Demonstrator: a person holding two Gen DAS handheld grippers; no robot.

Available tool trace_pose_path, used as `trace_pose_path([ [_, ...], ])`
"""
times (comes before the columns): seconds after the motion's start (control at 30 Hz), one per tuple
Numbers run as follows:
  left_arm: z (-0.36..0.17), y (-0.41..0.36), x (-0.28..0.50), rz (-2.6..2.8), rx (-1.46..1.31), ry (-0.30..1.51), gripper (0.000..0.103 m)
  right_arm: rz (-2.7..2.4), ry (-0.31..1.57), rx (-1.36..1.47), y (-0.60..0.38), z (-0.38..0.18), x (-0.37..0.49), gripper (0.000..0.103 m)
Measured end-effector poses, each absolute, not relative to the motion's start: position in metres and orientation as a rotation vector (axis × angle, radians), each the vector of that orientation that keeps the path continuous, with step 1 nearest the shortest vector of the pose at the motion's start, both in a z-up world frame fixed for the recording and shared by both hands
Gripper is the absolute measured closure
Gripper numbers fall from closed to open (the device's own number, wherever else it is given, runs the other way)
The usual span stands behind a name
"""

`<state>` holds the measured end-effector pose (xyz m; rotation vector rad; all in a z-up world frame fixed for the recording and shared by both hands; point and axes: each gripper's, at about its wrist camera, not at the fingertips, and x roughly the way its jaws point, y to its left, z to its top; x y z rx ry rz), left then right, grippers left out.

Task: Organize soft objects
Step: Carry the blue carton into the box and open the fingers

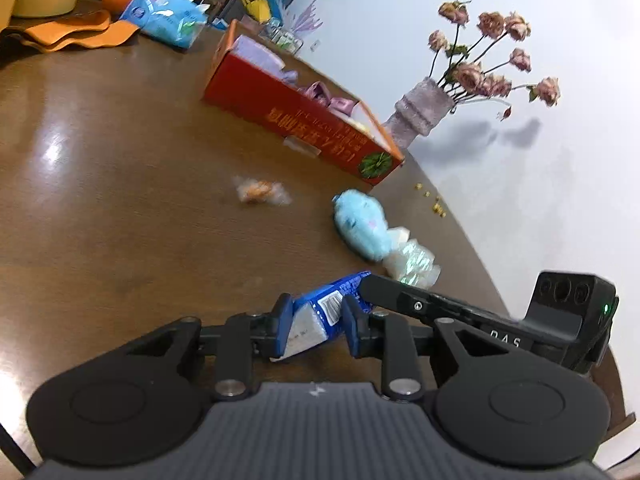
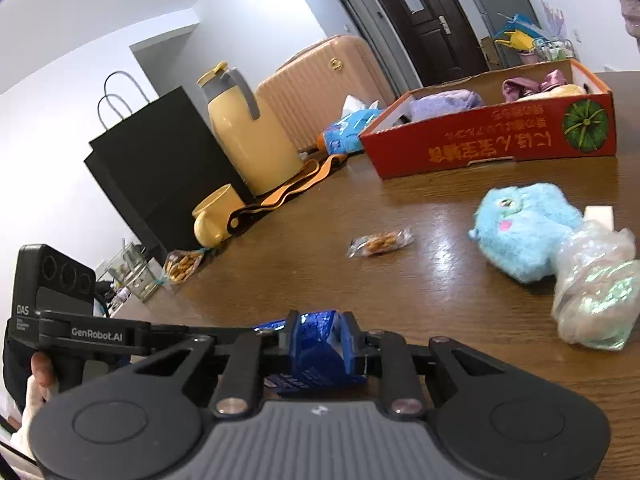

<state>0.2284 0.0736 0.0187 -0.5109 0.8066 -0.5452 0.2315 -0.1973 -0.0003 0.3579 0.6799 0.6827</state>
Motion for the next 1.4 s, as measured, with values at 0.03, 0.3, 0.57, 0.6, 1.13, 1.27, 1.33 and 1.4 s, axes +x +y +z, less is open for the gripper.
trace_pose_path([
  [0.03,0.024,0.07,0.236,-0.554,-0.515,0.791,0.076,0.673,0.663,0.36,-0.201,0.004,0.235,0.083],
  [0.3,0.101,0.024,0.373,-0.688,-0.42,0.62,0.076,0.562,0.451,0.319,-0.247,0.085,0.334,0.083],
  [0.57,0.109,-0.012,0.572,-0.625,-0.427,0.703,0.076,0.456,0.498,0.392,-0.273,0.097,0.528,0.083],
  [0.6,0.105,-0.013,0.587,-0.612,-0.421,0.715,0.076,0.451,0.518,0.399,-0.274,0.092,0.548,0.083],
  [1.13,0.041,-0.049,0.64,-0.447,-0.087,0.83,0.074,0.455,0.786,0.128,-0.23,0.023,0.632,0.087],
  [1.27,0.049,-0.05,0.642,-0.397,-0.07,0.828,0.071,0.463,0.777,0.045,-0.219,0.031,0.623,0.084],
  [1.33,0.062,-0.045,0.639,-0.372,-0.112,0.815,0.071,0.451,0.753,0.064,-0.225,0.042,0.619,0.084],
  [1.4,0.083,-0.036,0.625,-0.368,-0.122,0.777,0.07,0.439,0.712,0.07,-0.232,0.063,0.605,0.082],
])
